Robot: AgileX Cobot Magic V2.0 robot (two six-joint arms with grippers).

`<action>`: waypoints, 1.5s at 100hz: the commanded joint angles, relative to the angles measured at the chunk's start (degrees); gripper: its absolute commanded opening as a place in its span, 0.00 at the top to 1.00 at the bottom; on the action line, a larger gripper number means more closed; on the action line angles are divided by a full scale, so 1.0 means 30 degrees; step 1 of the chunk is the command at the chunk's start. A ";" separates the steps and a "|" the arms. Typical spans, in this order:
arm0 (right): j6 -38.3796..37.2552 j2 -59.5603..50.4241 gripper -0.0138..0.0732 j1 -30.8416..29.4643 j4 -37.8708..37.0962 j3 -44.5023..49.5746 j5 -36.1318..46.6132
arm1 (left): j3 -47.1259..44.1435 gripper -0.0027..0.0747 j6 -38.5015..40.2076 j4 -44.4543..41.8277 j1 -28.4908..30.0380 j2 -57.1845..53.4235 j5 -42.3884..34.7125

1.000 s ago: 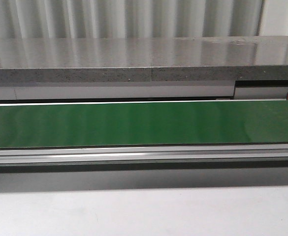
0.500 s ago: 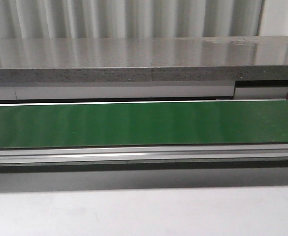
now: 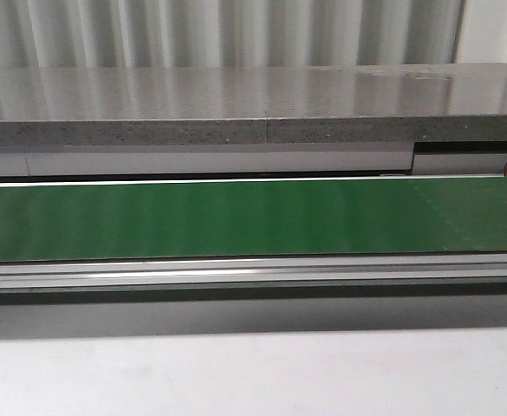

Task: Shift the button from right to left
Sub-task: 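Open the left gripper to release the button and raise it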

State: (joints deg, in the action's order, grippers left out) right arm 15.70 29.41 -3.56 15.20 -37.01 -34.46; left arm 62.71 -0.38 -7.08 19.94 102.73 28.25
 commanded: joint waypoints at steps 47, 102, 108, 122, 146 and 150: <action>0.0171 0.0013 0.92 -0.0004 0.0148 -0.0481 0.1421 | -0.1769 0.34 0.0028 0.0607 -0.1497 -0.9371 -0.0994; 0.0171 0.0013 0.92 -0.0004 0.0148 -0.0481 0.1421 | -0.7533 0.87 0.0128 0.1904 -0.5791 -2.0099 -0.1037; 0.0171 0.0013 0.92 -0.0004 0.0148 -0.0481 0.1421 | -0.7979 0.99 0.0128 0.1904 -0.5791 -2.1212 -0.1037; 0.0171 0.0013 0.92 -0.0004 0.0148 -0.0481 0.1421 | -0.8681 0.99 0.0128 0.1904 -0.5791 -2.3044 -0.1037; 0.0171 0.0013 0.92 -0.0004 0.0148 -0.0481 0.1421 | -0.8765 0.99 0.0128 0.1904 -0.5791 -2.3592 -0.1030; 0.0171 0.0013 0.92 -0.0004 0.0148 -0.0481 0.1421 | -0.8765 0.99 0.0128 0.1904 -0.5791 -2.3592 -0.1030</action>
State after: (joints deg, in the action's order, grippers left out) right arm 15.70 29.41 -3.56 15.20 -37.01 -34.46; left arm 34.97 -0.42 -1.74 3.10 31.95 29.27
